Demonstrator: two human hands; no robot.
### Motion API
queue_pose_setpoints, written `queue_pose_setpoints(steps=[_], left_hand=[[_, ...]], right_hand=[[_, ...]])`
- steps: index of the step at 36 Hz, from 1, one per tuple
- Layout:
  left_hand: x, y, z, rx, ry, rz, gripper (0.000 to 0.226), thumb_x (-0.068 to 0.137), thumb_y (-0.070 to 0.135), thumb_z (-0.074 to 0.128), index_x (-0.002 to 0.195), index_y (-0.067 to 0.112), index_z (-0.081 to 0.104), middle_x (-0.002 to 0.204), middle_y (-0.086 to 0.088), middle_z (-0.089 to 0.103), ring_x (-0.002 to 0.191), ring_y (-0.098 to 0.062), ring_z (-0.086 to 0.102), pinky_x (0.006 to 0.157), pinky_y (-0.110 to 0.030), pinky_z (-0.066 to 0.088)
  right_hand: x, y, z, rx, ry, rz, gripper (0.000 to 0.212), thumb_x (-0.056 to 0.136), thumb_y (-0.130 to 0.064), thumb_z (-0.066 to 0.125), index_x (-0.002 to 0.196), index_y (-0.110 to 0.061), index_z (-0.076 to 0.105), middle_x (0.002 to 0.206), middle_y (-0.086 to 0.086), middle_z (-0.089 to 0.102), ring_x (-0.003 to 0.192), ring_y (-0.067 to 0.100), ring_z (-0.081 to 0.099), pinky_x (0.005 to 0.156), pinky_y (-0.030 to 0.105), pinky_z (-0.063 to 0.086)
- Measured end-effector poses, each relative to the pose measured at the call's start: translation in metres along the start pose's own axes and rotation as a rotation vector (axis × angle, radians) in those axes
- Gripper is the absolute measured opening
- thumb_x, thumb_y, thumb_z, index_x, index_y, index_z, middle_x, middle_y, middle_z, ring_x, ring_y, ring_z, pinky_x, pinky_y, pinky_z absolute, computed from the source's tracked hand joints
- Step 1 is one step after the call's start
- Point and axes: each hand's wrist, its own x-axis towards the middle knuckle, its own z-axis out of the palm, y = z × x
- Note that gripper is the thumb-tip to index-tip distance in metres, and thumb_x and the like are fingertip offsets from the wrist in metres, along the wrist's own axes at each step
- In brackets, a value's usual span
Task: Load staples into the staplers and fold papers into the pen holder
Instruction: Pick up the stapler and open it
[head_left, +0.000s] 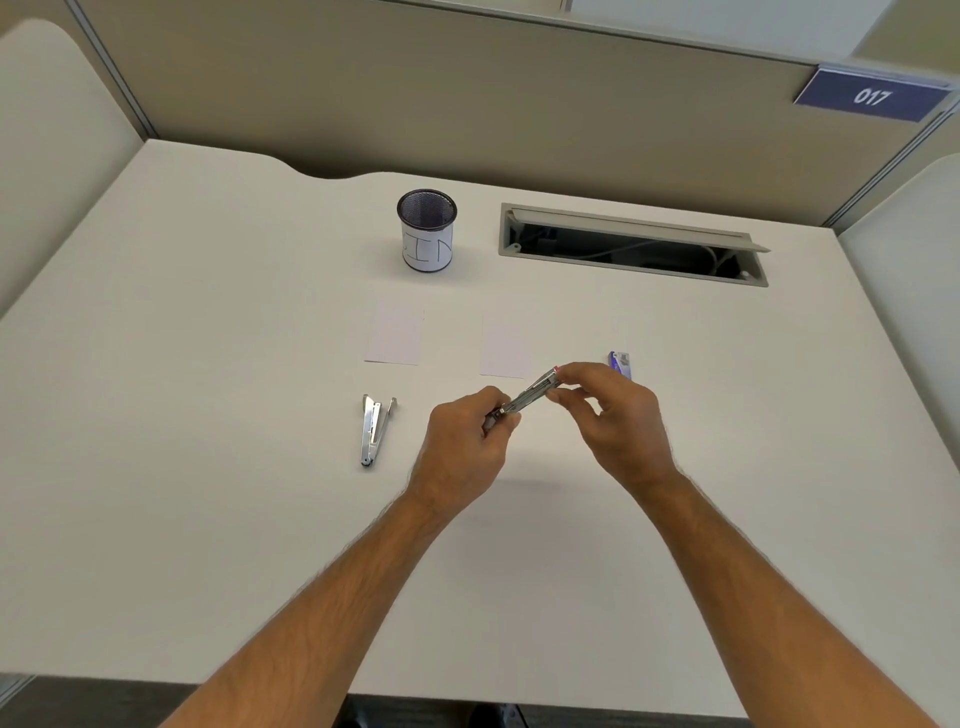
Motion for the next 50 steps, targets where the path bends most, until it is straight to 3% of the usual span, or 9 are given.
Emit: queue_pose_setpoints(steps=[8,15,18,21,24,28,33,43,50], left_hand=[[-0.001,0.002,0.000,0.059,0.013,0.022,0.007,0.093,0.016,0.067,0.088,0.010,0.066,0.057,0.007,0.048,0.060,-0.023,0.046,0.059,-0.040,0.045],[-0.002,0.002,0.001,0.062,0.014,0.021,0.011,0.094,0.016,0.065,0.087,0.008,0.065,0.059,0.005,0.049,0.060,-0.024,0.045,0.059,-0.042,0.044],[-0.002,0.001,0.001,0.032,0.024,-0.012,0.010,0.094,0.017,0.066,0.087,0.010,0.065,0.060,-0.004,0.054,0.060,-0.025,0.046,0.057,-0.039,0.042],[-0.001,0.002,0.002,-0.008,0.037,-0.043,0.010,0.093,0.017,0.068,0.085,0.011,0.065,0.061,-0.009,0.056,0.056,-0.018,0.043,0.053,-0.030,0.038],[-0.001,0.004,0.003,-0.017,0.043,-0.058,0.010,0.092,0.017,0.069,0.085,0.012,0.065,0.060,-0.007,0.056,0.056,-0.013,0.041,0.052,-0.021,0.034],[-0.005,0.007,0.008,-0.061,0.053,-0.070,0.007,0.093,0.018,0.069,0.089,0.014,0.066,0.064,-0.005,0.059,0.061,-0.020,0.048,0.053,-0.023,0.038],[-0.014,0.011,0.022,-0.159,0.097,-0.080,0.005,0.094,0.018,0.069,0.094,0.014,0.066,0.073,0.002,0.066,0.065,-0.017,0.055,0.061,-0.028,0.047],[-0.029,0.014,0.037,-0.143,0.105,-0.079,0.013,0.095,0.009,0.065,0.097,0.021,0.061,0.090,0.009,0.070,0.080,-0.014,0.068,0.073,-0.032,0.058],[-0.029,0.009,0.032,-0.084,0.116,-0.030,0.004,0.096,0.013,0.066,0.098,0.014,0.063,0.084,0.005,0.068,0.075,-0.015,0.062,0.067,-0.027,0.053]], right_hand=[[-0.002,0.002,0.002,-0.260,-0.005,-0.235,0.013,0.096,-0.013,0.070,0.105,-0.005,0.073,0.107,0.004,0.075,0.091,0.027,0.072,0.063,0.039,0.060],[-0.001,0.004,0.005,-0.316,-0.090,-0.249,0.014,0.100,-0.017,0.065,0.112,-0.011,0.070,0.110,0.005,0.072,0.093,0.029,0.068,0.056,0.042,0.057],[-0.001,0.003,0.003,-0.269,-0.100,-0.223,0.016,0.097,-0.013,0.069,0.113,-0.011,0.071,0.114,0.005,0.072,0.099,0.027,0.069,0.063,0.040,0.059],[-0.001,-0.004,0.001,-0.127,-0.092,-0.086,0.022,0.095,-0.012,0.072,0.116,-0.011,0.069,0.116,-0.001,0.072,0.104,0.019,0.070,0.077,0.033,0.059],[-0.002,-0.016,0.002,0.138,-0.055,0.234,0.018,0.097,-0.017,0.070,0.114,-0.015,0.066,0.110,-0.009,0.073,0.102,0.007,0.070,0.088,0.026,0.058],[0.000,-0.034,0.009,0.409,0.108,0.522,0.013,0.095,-0.012,0.070,0.108,-0.014,0.068,0.100,-0.010,0.075,0.096,0.011,0.072,0.088,0.030,0.059],[0.005,-0.053,0.018,0.912,0.251,0.908,0.021,0.096,-0.011,0.068,0.117,-0.008,0.068,0.095,0.007,0.078,0.092,0.021,0.075,0.078,0.037,0.058],[0.006,-0.069,0.033,0.972,0.299,1.028,0.020,0.103,-0.013,0.056,0.116,-0.015,0.071,0.092,0.001,0.077,0.084,0.011,0.070,0.070,0.038,0.051],[0.002,-0.066,0.030,0.799,0.260,0.922,0.020,0.102,-0.013,0.056,0.112,-0.016,0.073,0.092,0.005,0.079,0.090,0.019,0.074,0.081,0.042,0.063]])
